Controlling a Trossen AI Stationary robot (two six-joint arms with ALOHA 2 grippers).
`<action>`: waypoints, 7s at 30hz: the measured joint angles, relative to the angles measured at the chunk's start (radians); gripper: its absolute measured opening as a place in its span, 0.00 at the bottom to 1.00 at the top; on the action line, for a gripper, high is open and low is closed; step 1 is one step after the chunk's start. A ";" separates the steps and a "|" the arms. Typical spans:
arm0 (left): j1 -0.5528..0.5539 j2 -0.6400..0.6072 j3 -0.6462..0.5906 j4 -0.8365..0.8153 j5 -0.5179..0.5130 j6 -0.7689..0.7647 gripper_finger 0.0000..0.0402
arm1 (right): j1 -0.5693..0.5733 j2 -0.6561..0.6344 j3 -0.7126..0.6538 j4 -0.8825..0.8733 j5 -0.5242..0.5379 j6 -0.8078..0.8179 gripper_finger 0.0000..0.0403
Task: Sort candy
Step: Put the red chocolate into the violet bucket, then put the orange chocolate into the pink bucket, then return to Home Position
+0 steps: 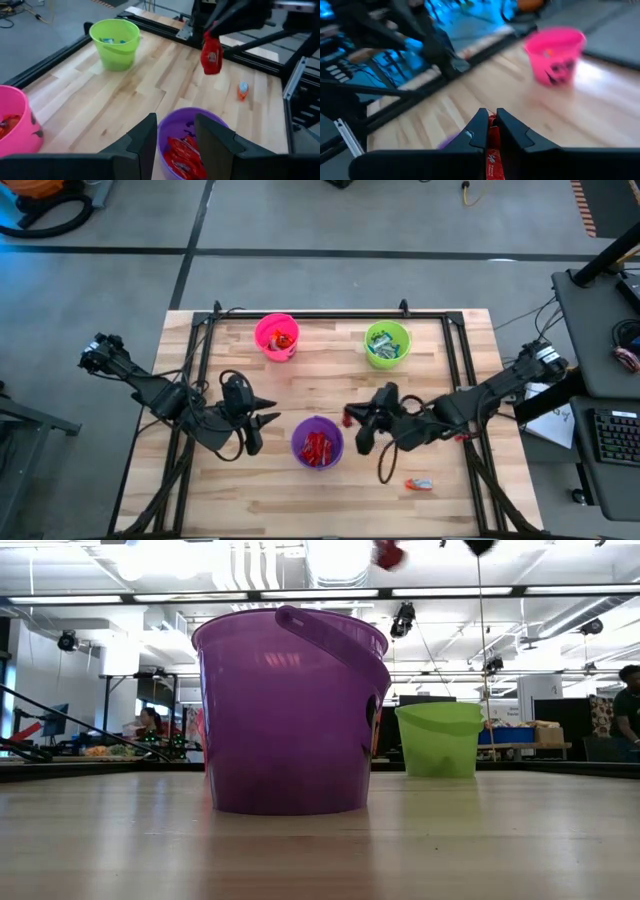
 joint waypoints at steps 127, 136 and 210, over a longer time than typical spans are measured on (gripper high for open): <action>0.094 -0.003 0.136 -0.181 -0.089 0.044 0.29 | -0.581 -0.113 -0.374 0.796 -0.507 -0.416 0.02; 0.191 -0.004 0.218 -0.180 -0.089 0.150 0.29 | -0.719 0.178 -0.175 0.908 -0.629 -0.492 0.02; 0.433 -0.570 -0.307 0.126 0.208 0.376 0.01 | -0.773 0.219 -0.009 0.598 -0.853 -0.562 0.13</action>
